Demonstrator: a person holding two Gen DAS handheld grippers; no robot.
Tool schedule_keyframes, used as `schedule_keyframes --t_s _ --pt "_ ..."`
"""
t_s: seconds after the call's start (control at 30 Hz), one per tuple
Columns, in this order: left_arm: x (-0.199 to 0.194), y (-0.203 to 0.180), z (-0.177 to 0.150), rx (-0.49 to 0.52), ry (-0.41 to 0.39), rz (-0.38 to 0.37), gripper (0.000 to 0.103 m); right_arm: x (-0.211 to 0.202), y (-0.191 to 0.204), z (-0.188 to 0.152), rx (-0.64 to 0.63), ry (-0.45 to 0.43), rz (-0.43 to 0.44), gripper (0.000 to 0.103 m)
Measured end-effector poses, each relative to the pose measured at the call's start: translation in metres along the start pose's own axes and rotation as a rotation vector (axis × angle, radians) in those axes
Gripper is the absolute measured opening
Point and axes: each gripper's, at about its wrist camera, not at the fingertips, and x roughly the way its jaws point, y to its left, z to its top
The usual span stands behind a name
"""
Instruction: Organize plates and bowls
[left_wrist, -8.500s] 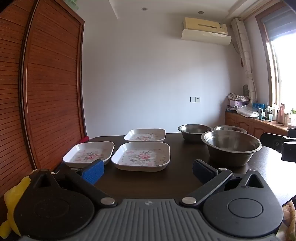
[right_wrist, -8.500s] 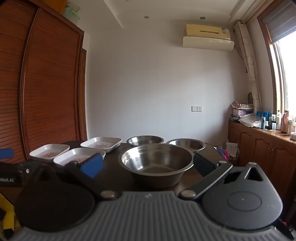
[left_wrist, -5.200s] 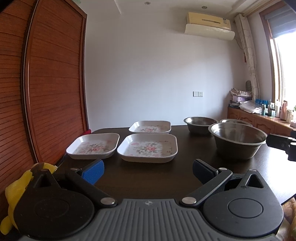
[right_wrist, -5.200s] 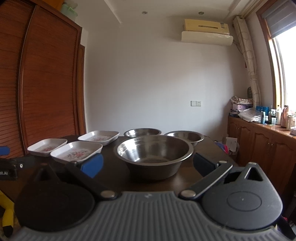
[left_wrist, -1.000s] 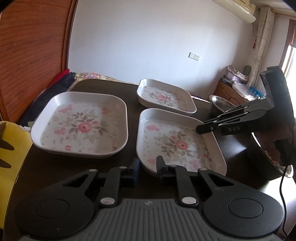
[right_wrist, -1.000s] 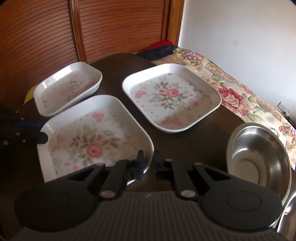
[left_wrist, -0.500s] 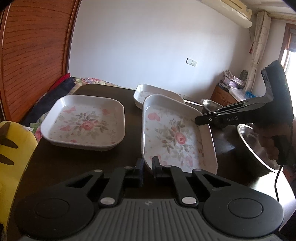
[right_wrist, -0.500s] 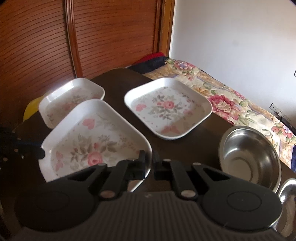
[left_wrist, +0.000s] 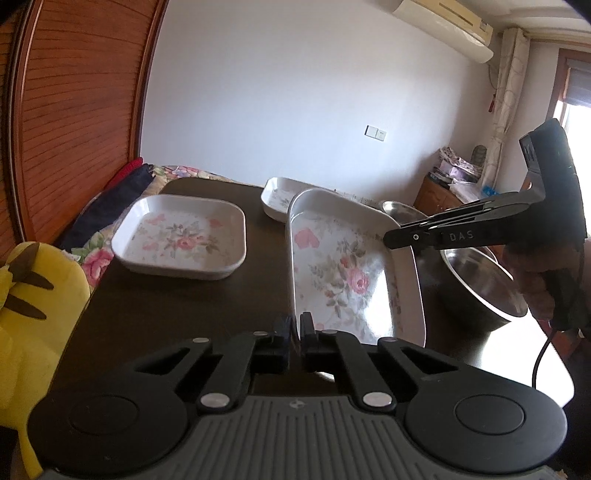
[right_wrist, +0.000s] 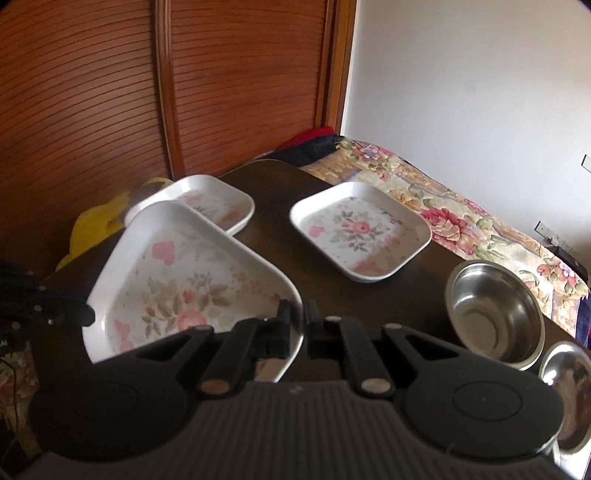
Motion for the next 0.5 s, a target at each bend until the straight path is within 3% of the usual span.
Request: schedule_keyframes --t_s 0.5 --pt "0.012 0.006 -0.019 -0.019 0.049 -0.012 0.033 0.013 0.013 -0.040 0.059 0.054 -0.002 0.009"
